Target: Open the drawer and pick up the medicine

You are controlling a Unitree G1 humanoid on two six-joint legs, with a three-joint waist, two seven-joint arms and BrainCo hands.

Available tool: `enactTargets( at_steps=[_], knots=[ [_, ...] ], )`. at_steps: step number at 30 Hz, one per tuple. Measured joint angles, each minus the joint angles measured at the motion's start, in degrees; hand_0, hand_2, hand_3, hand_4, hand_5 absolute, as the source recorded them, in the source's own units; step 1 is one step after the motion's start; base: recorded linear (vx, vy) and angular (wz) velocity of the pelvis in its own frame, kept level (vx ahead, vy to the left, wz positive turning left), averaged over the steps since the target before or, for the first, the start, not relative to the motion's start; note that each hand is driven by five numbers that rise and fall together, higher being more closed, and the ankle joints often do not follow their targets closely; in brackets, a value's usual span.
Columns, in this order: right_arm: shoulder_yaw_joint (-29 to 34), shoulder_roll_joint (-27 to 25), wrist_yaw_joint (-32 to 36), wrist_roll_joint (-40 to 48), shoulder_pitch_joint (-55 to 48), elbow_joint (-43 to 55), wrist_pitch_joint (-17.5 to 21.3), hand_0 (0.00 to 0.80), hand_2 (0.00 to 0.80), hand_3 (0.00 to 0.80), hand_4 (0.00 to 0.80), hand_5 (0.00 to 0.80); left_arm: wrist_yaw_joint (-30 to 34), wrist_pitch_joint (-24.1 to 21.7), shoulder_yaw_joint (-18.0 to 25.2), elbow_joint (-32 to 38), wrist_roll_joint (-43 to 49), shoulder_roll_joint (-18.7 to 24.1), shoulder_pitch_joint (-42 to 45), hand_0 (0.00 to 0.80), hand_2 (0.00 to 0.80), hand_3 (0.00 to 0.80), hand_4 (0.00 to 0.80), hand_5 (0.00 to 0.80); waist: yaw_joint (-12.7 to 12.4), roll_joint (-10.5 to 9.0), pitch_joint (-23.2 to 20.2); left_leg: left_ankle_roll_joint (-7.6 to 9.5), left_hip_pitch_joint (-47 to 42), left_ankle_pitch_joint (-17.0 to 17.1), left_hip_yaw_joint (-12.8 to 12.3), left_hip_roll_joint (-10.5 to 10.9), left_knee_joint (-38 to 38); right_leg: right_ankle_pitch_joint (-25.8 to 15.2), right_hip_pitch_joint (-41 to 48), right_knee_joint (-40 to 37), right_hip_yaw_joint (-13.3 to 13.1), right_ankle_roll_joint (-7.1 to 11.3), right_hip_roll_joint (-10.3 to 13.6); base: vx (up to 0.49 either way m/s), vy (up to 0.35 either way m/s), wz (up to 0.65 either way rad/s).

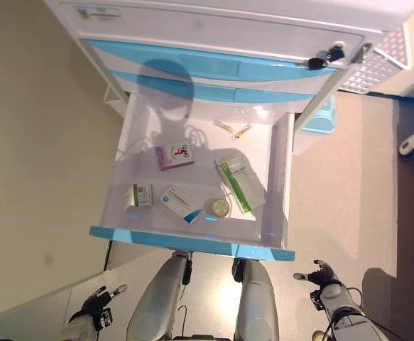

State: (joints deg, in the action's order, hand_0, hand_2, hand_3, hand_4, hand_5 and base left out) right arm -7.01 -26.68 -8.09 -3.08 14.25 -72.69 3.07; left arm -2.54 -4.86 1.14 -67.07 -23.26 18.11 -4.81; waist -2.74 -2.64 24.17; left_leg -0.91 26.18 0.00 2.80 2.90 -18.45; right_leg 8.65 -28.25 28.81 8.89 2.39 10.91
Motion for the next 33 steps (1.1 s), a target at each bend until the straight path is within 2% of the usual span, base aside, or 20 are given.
enactTargets(
  at_steps=[3, 6, 7, 8, 9, 11, 12, 13, 14, 15, 16, 17, 20, 22, 23, 25, 26, 30, 31, 33],
  knots=[
    [3.97, -2.84, -0.61, 2.79, -0.01, 0.72, 0.01, 0.000, 0.000, 0.000, 0.000, 0.000, -0.42, -0.25, -0.52, 1.18, 0.16, -0.02, 0.15, 0.000, 0.000, 0.000, 0.000, 0.000, 0.37, -0.15, -0.09, 1.01, -1.99, -0.37, -3.40, -0.54, 1.01, -2.20, 1.19, -2.52, -2.57, 1.04, -0.70, -0.003, 0.033, -0.52],
    [4.77, -6.57, -1.31, 3.56, -0.07, 1.92, -0.06, 0.000, 0.000, 0.000, 0.000, 0.000, -0.38, -1.01, -1.00, 3.23, 0.15, -0.03, 0.08, 0.000, 0.000, 0.000, 0.000, 0.000, 1.29, -0.28, -0.06, 1.36, -2.71, -0.28, -5.13, -0.60, 1.25, -3.80, 1.70, -4.32, -3.22, 1.64, -0.70, 0.008, 0.056, -0.34],
    [7.10, -7.40, -1.57, 4.33, -0.77, 5.70, -0.79, 0.000, 0.000, 0.000, 0.000, 0.000, -0.43, -1.06, -0.93, 3.55, 0.16, -0.03, 0.25, 0.000, 0.000, 0.000, 0.000, 0.000, 2.20, -0.50, 0.01, 1.48, -3.27, -0.27, -5.65, -0.66, 1.48, -4.17, 2.02, -4.98, -3.95, 1.78, -0.97, 0.020, 0.028, -0.44],
    [10.88, -8.79, -2.88, 5.30, -3.61, 16.03, -0.50, 0.000, 0.000, 0.000, 0.000, 0.000, -0.51, -1.04, -0.87, 3.58, 0.16, -0.19, 1.22, 0.000, 0.000, 0.000, 0.000, 0.000, 2.06, -0.78, 0.12, 1.76, -4.61, -0.41, -7.28, -0.99, 2.31, -5.18, 2.61, -6.44, -5.52, 1.93, -1.38, 0.023, 0.002, -0.64],
    [11.34, -10.63, -4.43, 5.50, -3.57, 22.48, 0.58, 0.000, 0.000, 0.000, 0.000, 0.000, -0.82, -0.98, -0.73, 3.23, 0.35, -0.29, 1.97, 0.000, 0.000, 0.000, 0.000, 0.000, 3.00, -1.01, -0.04, 2.17, -5.59, -0.76, -7.77, -0.97, 2.99, -6.10, 3.62, -8.03, -5.67, 1.99, -1.37, 0.044, -0.001, -0.64],
    [12.21, -12.11, -5.53, 5.41, -4.52, 29.40, 1.56, 0.000, 0.000, 0.000, 0.000, 0.000, -1.15, -1.01, 0.15, 3.14, 1.66, -0.37, 2.32, 0.000, 0.000, 0.000, 0.000, 0.000, 3.62, -1.08, -0.12, 2.25, -6.15, -0.72, -8.02, -1.04, 3.70, -7.03, 4.35, -9.44, -5.78, 2.08, -1.43, 0.037, -0.015, -0.30],
    [13.57, -13.84, -6.11, 4.79, -8.38, 37.58, 2.10, 0.000, 0.000, 0.000, 0.000, 0.000, -1.32, -1.09, 0.38, 3.26, 2.60, -0.53, 2.64, 0.000, 0.000, 0.000, 0.000, 0.000, 3.48, -1.08, -0.19, 2.33, -6.66, -0.66, -8.42, -1.11, 4.12, -7.66, 4.85, -10.29, -5.88, 2.24, -1.43, 0.055, -0.024, -0.17],
    [14.30, -14.83, -6.23, 4.08, -9.26, 41.07, 2.38, 0.000, 0.000, 0.000, 0.000, 0.000, -1.28, -0.98, 0.42, 3.18, 3.02, -0.60, 2.72, 0.000, 0.000, 0.000, 0.000, 0.000, 3.63, -1.15, -0.17, 2.32, -7.18, -0.65, -8.42, -1.15, 4.28, -7.75, 5.43, -10.56, -5.88, 2.29, -1.54, 0.073, -0.032, -0.10],
    [16.72, -15.94, -6.28, 2.38, -14.01, 50.69, 2.85, 0.000, 0.000, 0.000, 0.000, 0.000, -1.21, -0.90, 0.65, 3.06, 4.56, -1.10, 3.81, 0.000, 0.000, 0.000, 0.000, 0.000, 3.66, -1.13, -0.28, 2.16, -8.73, -0.31, -8.41, -1.14, 5.26, -7.99, 6.93, -11.41, -5.83, 2.52, -1.55, 0.046, -0.033, -0.03],
    [17.20, -16.34, -6.35, 1.66, -14.65, 53.76, 4.00, 0.000, 0.000, 0.000, 0.000, 0.000, -1.14, -0.82, 0.63, 2.95, 4.56, -1.21, 4.65, 0.000, 0.000, 0.000, 0.000, 0.000, 3.79, -1.34, -0.53, 2.09, -9.37, -0.38, -8.43, -1.24, 5.55, -7.95, 7.47, -11.77, -5.81, 2.52, -1.56, 0.000, 0.000, 0.00],
    [17.69, -16.75, -6.22, 1.25, -14.61, 55.74, 4.22, 0.000, 0.000, 0.000, 0.000, 0.000, -1.03, -0.70, 0.68, 2.73, 4.62, -1.34, 4.91, 0.000, 0.000, 0.000, 0.000, 0.000, 3.92, -1.47, -0.60, 2.26, -9.64, -0.59, -8.36, -1.32, 5.67, -7.93, 7.88, -11.94, -5.72, 2.50, -1.61, 0.034, -0.046, 0.04],
    [19.22, -17.32, -5.97, 0.82, -17.28, 62.45, 4.96, 0.000, 0.000, 0.000, 0.000, 0.000, -0.79, -0.54, 2.36, 1.98, 5.99, -1.93, 5.27, 0.000, 0.000, 0.000, 0.000, 0.000, 3.97, -1.39, -0.84, 2.23, -9.62, -0.57, -8.11, -1.33, 5.78, -7.89, 8.05, -12.13, -5.31, 2.44, -1.55, 0.017, -0.028, 0.08],
    [20.01, -17.38, -4.76, 0.35, -17.90, 67.60, 6.85, 0.000, 0.000, 0.000, 0.000, 0.000, -0.72, -0.24, 2.97, -0.14, 6.90, -1.89, 5.37, 0.000, 0.000, 0.000, 0.000, 0.000, 4.20, -1.55, -1.07, 1.89, -9.62, -0.37, -7.31, -1.30, 5.79, -7.69, 8.45, -12.13, -4.90, 2.38, -1.56, 0.048, -0.063, 0.17],
    [21.07, -18.61, -2.27, 0.36, -21.08, 77.44, 7.00, 0.000, 0.000, 0.000, 0.000, 0.000, -0.61, 0.15, 4.05, -0.72, 8.68, -2.43, 5.99, 0.000, 0.000, 0.000, 0.000, 0.000, 3.96, -0.80, -1.53, 1.71, -9.58, -0.27, -5.96, -1.06, 5.97, -7.47, 9.19, -12.04, -3.36, 2.33, -1.43, 0.029, -0.075, 0.29],
    [20.37, -22.18, 0.18, -1.21, -22.82, 84.97, 8.40, 0.000, 0.000, 0.000, 0.000, 0.000, -0.29, 0.19, 4.37, -1.07, 10.11, -2.50, 6.86, 0.000, 0.000, 0.000, 0.000, 0.000, 4.19, -0.50, -1.68, 1.68, -10.31, 0.02, -5.19, -0.92, 6.57, -7.33, 10.38, -12.34, -2.13, 2.39, -1.13, 0.000, -0.044, 0.31],
    [20.13, -26.62, 2.04, -3.01, -22.00, 89.98, 12.05, 0.000, 0.000, 0.000, 0.000, 0.000, -0.03, 0.33, 4.37, -2.13, 11.34, -2.27, 7.62, 0.000, 0.000, 0.000, 0.000, 0.000, 4.84, -0.55, -3.21, 1.56, -10.61, 0.34, -3.85, -0.75, 7.20, -6.72, 11.42, -12.71, -1.02, 2.38, -0.78, -0.001, -0.081, 0.42],
    [19.98, -27.60, 2.95, -3.03, -20.73, 90.43, 12.46, 0.000, 0.000, 0.000, 0.000, 0.000, 0.19, 0.29, 4.39, -2.27, 11.36, -2.28, 7.93, 0.000, 0.000, 0.000, 0.000, 0.000, 3.63, -0.51, -3.78, 1.32, -10.74, 0.57, -3.02, -0.60, 7.70, -6.62, 11.61, -12.69, -0.26, 2.35, -0.64, -0.003, -0.107, 0.43],
    [14.64, -34.16, 7.73, -3.00, -15.94, 90.29, 13.59, 0.000, 0.000, 0.000, 0.000, 0.000, 0.95, 0.36, 4.37, -4.09, 11.48, -2.03, 8.48, 0.000, 0.000, 0.000, 0.000, 0.000, 1.48, -1.51, -5.62, 0.89, -10.51, 0.91, -1.38, -0.69, 8.09, -5.43, 12.19, -12.64, 1.26, 2.17, -0.60, -0.006, -0.070, 0.29],
    [12.05, -37.46, 8.67, -3.01, -14.02, 90.41, 13.70, 0.000, 0.000, 0.000, 0.000, 0.000, 1.22, 0.50, 4.31, -4.15, 12.47, -2.05, 9.06, 0.000, 0.000, 0.000, 0.000, 0.000, 0.29, -1.51, -5.62, 0.79, -10.47, 1.08, -0.88, -0.64, 8.24, -5.27, 12.37, -12.59, 1.66, 2.18, -0.63, -0.015, -0.043, 0.16],
    [7.96, -41.59, 10.63, -3.24, -12.89, 90.31, 14.19, 0.000, 0.000, 0.000, 0.000, 0.000, 1.58, 0.50, 4.24, -4.13, 13.36, -1.65, 9.44, 0.000, 0.000, 0.000, 0.000, 0.000, 0.11, -1.66, -5.71, 0.67, -10.51, 1.70, -0.08, -0.51, 8.75, -4.98, 12.69, -12.92, 2.66, 2.17, -0.56, -0.023, -0.066, 0.31]
  ],
)
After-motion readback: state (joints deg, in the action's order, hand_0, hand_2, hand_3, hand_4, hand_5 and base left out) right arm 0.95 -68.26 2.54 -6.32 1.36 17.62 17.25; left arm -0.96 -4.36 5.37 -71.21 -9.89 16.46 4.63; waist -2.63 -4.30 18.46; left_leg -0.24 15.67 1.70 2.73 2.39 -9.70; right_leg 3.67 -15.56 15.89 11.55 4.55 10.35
